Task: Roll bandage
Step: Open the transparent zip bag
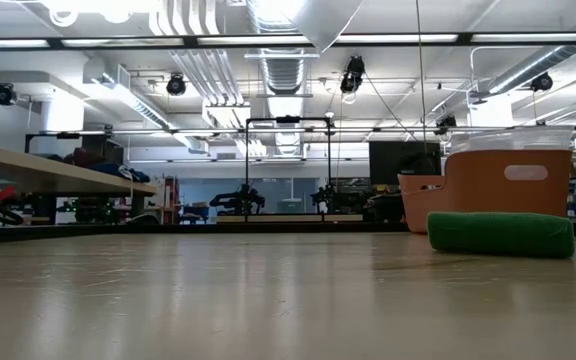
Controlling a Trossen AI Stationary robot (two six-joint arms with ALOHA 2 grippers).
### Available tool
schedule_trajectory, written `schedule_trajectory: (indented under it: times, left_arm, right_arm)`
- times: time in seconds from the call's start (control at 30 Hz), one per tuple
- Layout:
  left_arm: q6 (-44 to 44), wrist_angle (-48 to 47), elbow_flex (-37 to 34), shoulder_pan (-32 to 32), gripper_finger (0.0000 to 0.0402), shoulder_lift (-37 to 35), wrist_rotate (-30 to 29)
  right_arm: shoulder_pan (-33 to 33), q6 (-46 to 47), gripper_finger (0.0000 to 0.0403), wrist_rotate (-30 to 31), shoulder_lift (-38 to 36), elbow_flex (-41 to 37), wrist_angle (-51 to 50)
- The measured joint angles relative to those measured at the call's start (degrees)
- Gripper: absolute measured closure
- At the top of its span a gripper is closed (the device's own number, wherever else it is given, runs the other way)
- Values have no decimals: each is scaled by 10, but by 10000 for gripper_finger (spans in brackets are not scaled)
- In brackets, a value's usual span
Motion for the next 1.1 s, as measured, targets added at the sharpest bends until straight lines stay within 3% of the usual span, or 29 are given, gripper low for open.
schedule_trajectory:
  times: [0.23, 0.7, 1.1]
  left_arm:
    - [0, 1, 0, 0, 401, 0, 0]
    - [-3, 2, 0, -1, 401, 0, 0]
    - [-2, 4, -1, -6, 401, -6, 1]
  right_arm:
    - [-9, -37, 299, 4, 0, 0, 29]
    - [-26, -38, 382, -1, 10, -4, 20]
    - [-22, 14, 362, -38, 10, -5, -42]
